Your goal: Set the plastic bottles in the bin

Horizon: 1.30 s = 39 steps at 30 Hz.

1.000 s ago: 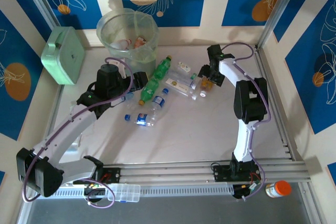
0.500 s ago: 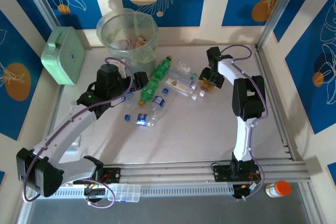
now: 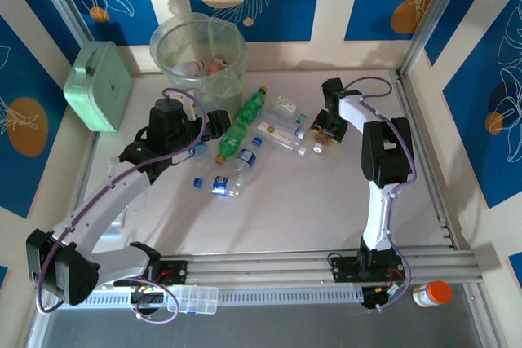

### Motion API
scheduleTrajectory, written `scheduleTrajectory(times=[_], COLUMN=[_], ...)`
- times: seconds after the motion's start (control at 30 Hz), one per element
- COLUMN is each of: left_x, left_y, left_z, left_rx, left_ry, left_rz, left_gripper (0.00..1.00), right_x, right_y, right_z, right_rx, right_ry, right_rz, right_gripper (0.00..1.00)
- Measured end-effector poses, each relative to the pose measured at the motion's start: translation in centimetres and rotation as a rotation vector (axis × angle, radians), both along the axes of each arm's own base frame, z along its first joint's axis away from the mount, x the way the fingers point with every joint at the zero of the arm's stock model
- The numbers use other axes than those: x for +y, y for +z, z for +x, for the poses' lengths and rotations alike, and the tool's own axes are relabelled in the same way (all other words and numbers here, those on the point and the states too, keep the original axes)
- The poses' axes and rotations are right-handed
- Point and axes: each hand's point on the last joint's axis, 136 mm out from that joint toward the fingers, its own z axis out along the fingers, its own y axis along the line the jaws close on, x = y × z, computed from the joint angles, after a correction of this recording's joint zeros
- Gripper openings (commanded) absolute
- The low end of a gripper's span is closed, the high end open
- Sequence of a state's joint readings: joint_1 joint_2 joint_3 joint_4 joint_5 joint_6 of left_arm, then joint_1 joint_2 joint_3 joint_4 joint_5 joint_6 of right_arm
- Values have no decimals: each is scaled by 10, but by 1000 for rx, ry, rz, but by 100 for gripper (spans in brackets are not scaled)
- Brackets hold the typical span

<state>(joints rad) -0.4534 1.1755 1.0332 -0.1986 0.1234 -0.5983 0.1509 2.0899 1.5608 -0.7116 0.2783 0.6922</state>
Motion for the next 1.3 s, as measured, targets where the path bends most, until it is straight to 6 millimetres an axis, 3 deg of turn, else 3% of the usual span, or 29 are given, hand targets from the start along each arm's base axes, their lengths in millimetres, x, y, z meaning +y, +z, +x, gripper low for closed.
scheduleTrajectory(times=[0.23, 0.37, 0.43, 0.63, 0.67, 0.7, 0.77, 1.07, 1.17, 1.3], left_x=[-1, -5, -9, -27, -30, -34, -44, -91, -101, -118], left_y=[-7, -10, -8, -4, -3, -2, 0, 27, 35, 34], left_z=[2, 0, 0, -5, -6, -7, -10, -46, -54, -68], left_rx=[17, 21, 15, -9, -13, -17, -26, -117, -142, -140], left_ry=[-1, -27, -50, -152, -172, -195, -246, -526, -590, -679], left_rz=[2, -10, -24, -77, -88, -100, -122, -233, -265, -286], left_gripper=[81, 83, 84, 88, 88, 88, 89, 90, 99, 99], right_x=[-7, 1, 14, 77, 87, 98, 112, 145, 160, 176], right_y=[8, 41, 65, 148, 160, 169, 183, 213, 223, 225], right_z=[-31, -48, -54, -84, -91, -98, -112, -162, -177, -194], right_rx=[-3, -109, -197, -536, -588, -634, -708, -925, -967, -979], right_ry=[-11, 51, 114, 407, 456, 504, 584, 849, 954, 1061], right_rz=[4, 27, 49, 146, 160, 178, 222, 366, 402, 432], right_gripper=[50, 47, 47, 46, 43, 34, 31, 32, 32, 32])
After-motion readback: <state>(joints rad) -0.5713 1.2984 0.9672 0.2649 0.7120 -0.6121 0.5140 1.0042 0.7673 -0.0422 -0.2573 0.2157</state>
